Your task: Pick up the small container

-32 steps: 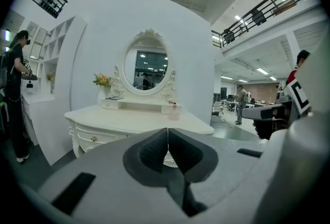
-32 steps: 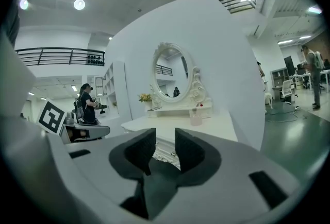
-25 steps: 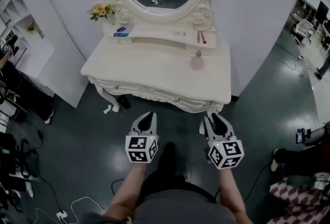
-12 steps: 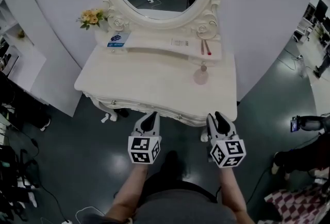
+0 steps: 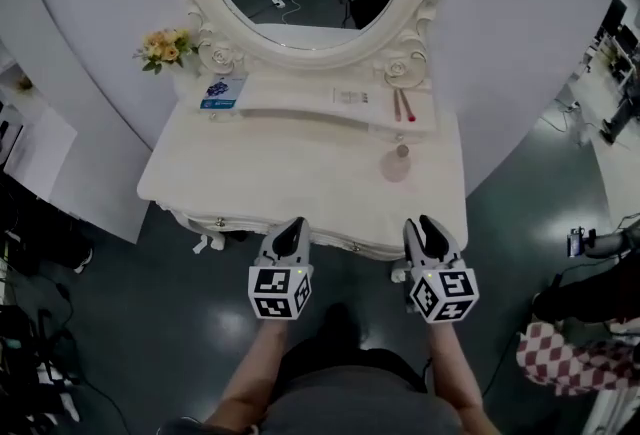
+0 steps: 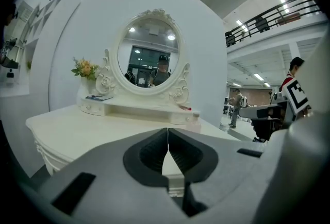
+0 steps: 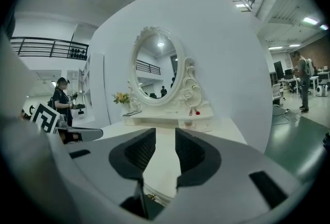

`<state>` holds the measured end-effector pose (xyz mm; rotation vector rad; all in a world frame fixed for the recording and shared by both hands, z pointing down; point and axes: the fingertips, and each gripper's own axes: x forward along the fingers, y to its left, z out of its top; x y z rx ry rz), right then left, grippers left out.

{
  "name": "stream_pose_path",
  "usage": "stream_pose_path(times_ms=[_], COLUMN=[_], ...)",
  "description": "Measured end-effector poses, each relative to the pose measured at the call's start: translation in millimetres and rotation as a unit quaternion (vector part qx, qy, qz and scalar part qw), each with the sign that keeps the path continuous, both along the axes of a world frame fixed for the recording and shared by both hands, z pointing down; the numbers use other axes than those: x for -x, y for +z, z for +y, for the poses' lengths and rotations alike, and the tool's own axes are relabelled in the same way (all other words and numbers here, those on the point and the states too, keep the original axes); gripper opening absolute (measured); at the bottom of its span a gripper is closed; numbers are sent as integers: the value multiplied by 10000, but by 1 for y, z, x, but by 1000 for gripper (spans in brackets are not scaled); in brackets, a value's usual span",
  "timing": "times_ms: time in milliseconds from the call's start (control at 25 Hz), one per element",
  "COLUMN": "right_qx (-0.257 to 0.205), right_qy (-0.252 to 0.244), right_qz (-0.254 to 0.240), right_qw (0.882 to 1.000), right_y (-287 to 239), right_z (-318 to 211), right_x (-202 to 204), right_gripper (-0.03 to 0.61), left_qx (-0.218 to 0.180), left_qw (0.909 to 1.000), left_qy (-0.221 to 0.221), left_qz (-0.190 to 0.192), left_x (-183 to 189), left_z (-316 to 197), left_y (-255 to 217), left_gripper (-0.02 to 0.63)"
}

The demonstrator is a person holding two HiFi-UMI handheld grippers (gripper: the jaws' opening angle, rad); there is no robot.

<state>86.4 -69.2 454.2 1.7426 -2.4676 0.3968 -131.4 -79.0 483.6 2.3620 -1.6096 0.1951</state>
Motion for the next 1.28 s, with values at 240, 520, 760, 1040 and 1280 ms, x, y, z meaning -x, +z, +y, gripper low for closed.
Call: stream_pose_path(times_ms=[240,520,760,1040,1280], right_qx=[3,80,114,140,200], right_qy=[86,130,121,22,20], right_qz=[8,-17,10,38,87], right_qw=[10000,9999,9999,9999,9998], right_y=[0,8,11,17,25], right_z=[-15,-31,-48,-78,-108], right_x=[7,8,7,9,4], right_gripper=[115,123,126,130,144], left_qx=[18,43,75,133,231], left_qw=[10000,9999,10000,9998,9995], left_qy=[39,87,26,-116,-219], left_qz=[40,53,56,10,-6], left_x=[8,11,14,21,21], left_z=[-16,-32,-43,-63,-83], left_y=[2,6,7,12,18], left_gripper=[8,8,8,8,8])
